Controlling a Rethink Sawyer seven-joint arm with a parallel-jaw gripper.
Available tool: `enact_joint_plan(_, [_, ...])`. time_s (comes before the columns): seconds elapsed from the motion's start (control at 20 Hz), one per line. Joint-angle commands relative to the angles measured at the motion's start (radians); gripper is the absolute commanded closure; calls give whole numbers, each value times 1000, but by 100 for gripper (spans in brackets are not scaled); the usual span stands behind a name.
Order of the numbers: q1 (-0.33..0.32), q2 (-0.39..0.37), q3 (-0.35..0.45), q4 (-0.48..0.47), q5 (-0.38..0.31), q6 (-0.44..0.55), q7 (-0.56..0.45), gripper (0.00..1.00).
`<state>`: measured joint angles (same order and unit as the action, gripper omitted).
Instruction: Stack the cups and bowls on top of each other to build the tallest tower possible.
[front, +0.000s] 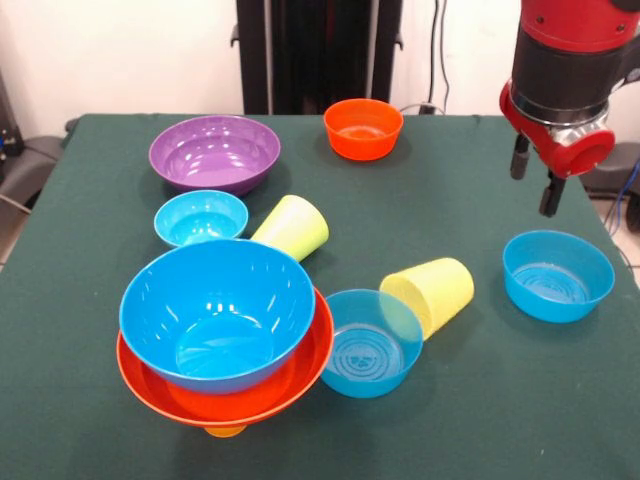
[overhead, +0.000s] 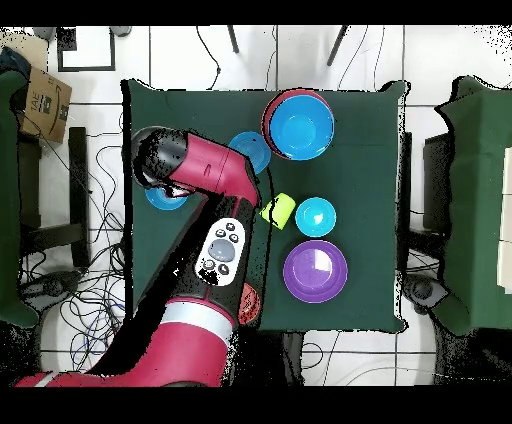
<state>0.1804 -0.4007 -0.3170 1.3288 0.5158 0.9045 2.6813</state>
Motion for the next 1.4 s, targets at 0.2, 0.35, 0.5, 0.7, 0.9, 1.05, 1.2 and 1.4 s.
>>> enact_joint_plan(0.2, [-22,79,53,-22,-50,12,107,0])
enact_joint_plan(0.35, [-31,97,57,-34,-52,-16,93,0])
enact_joint_plan(0.5, [-43,119,59,-56,-56,-39,76,0])
enact_joint_plan(0.7, [-60,149,60,-89,-64,-64,56,0])
enact_joint_plan(0.9, [-70,183,52,-132,-75,-76,49,0])
enact_joint_plan(1.05, [-75,200,49,-147,-80,-93,44,0])
enact_joint_plan(1.2, [-76,210,41,-163,-81,-90,44,0])
enact_joint_plan(1.4, [-81,228,35,-183,-78,-93,42,0])
